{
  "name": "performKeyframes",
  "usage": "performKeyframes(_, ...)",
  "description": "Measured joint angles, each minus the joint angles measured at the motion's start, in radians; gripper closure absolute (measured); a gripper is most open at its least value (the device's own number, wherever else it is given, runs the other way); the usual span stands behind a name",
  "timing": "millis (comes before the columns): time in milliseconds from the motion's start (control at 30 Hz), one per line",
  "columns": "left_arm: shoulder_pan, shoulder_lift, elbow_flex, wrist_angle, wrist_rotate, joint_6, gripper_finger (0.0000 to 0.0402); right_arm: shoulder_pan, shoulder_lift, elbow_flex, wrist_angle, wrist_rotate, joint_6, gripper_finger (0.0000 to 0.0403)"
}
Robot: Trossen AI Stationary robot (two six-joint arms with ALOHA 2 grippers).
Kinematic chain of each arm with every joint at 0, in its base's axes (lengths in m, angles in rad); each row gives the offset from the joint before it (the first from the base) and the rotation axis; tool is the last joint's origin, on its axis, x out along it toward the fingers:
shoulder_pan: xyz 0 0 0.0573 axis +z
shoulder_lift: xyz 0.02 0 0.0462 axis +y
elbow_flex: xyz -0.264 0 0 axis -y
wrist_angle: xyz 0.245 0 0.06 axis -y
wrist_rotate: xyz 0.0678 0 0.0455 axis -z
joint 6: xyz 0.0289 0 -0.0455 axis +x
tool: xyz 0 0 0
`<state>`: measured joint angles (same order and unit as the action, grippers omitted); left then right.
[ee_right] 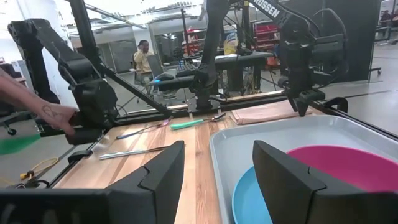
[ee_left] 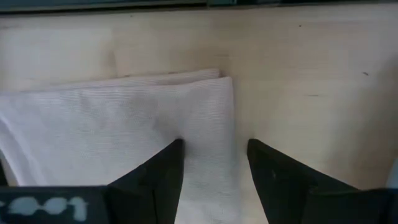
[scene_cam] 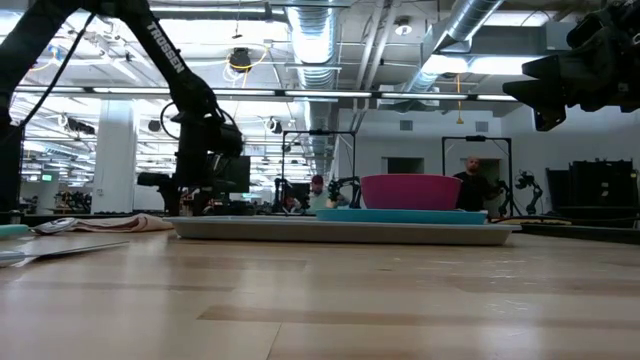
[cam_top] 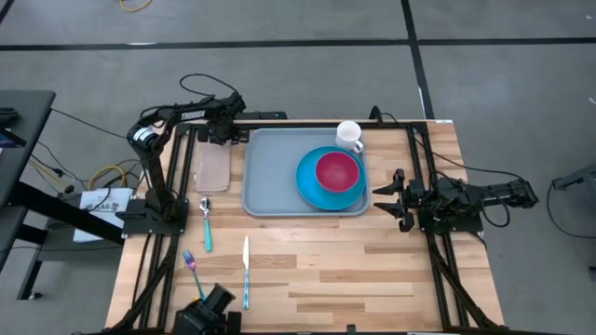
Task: Set up tray
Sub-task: Put the pink napkin to the left of the blue plate on the gray serving tray
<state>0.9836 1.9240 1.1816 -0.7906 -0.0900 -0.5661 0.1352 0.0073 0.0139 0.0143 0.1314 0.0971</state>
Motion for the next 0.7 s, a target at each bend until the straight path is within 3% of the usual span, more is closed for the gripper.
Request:
performKeyframes(233,-0.006,-0.006,0.018,-0.005,-0.047,0.029,0.0245,0.000,0.000,0.000,0.000,0.000,0.000,0.0221)
performKeyframes(533,-0.004,-0.003,0.026,-0.012,-0.052,0.037,0.0386,0.000,0.000,0.000,0.000,0.000,0.000,0.0221)
performKeyframes(700,-0.003,-0.005,0.026,-0.032,-0.027,0.074,0.0395,0.000,0.000,0.000,0.000,0.000,0.000,0.0221)
